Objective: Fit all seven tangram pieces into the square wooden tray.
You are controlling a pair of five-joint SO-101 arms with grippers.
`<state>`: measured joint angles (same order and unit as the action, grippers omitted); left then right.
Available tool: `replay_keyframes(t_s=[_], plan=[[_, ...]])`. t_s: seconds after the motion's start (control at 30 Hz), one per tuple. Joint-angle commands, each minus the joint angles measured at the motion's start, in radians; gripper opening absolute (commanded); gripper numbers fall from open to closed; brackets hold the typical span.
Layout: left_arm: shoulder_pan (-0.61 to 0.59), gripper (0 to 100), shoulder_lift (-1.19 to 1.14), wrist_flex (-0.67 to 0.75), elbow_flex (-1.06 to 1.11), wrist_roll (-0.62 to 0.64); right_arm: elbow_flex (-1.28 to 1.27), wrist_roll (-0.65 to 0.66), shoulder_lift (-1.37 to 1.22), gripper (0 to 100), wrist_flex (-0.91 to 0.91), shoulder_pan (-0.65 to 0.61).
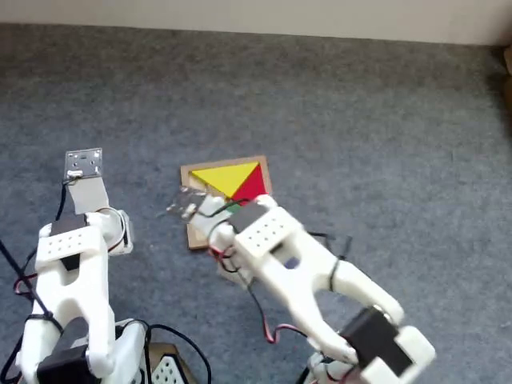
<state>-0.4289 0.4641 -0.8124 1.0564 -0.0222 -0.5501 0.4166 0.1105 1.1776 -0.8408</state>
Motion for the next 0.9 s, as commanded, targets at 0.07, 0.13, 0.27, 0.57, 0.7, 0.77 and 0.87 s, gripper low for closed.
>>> replay_keyframes(t_s=[0.07, 0.13, 0.27, 0.57, 0.7, 0.77, 0.87], plan=[[-0.013, 19, 0.028, 0.015, -0.068, 0.008, 0.157, 0.012, -0.163, 31.3, -0.013, -0.056], [-0.013, 19, 0.028, 0.015, -0.068, 0.008, 0.193, 0.012, -0.208, 31.3, -0.013, -0.050], [-0.012, 19, 0.028, 0.015, -0.068, 0.008, 0.242, 0.012, -0.282, 31.0, -0.013, -0.035], [-0.012, 19, 0.028, 0.015, -0.068, 0.006, 0.245, 0.014, -0.372, 16.7, -0.013, -0.018], [-0.012, 19, 0.028, 0.015, -0.068, 0.006, 0.245, 0.014, -0.369, 15.8, -0.005, -0.021], [-0.012, 19, 0.028, 0.015, -0.068, 0.006, 0.245, 0.012, -0.367, 15.9, -0.002, -0.024], [-0.012, 19, 0.027, 0.015, -0.067, 0.005, 0.245, 0.012, -0.332, 15.9, 0.039, -0.024]])
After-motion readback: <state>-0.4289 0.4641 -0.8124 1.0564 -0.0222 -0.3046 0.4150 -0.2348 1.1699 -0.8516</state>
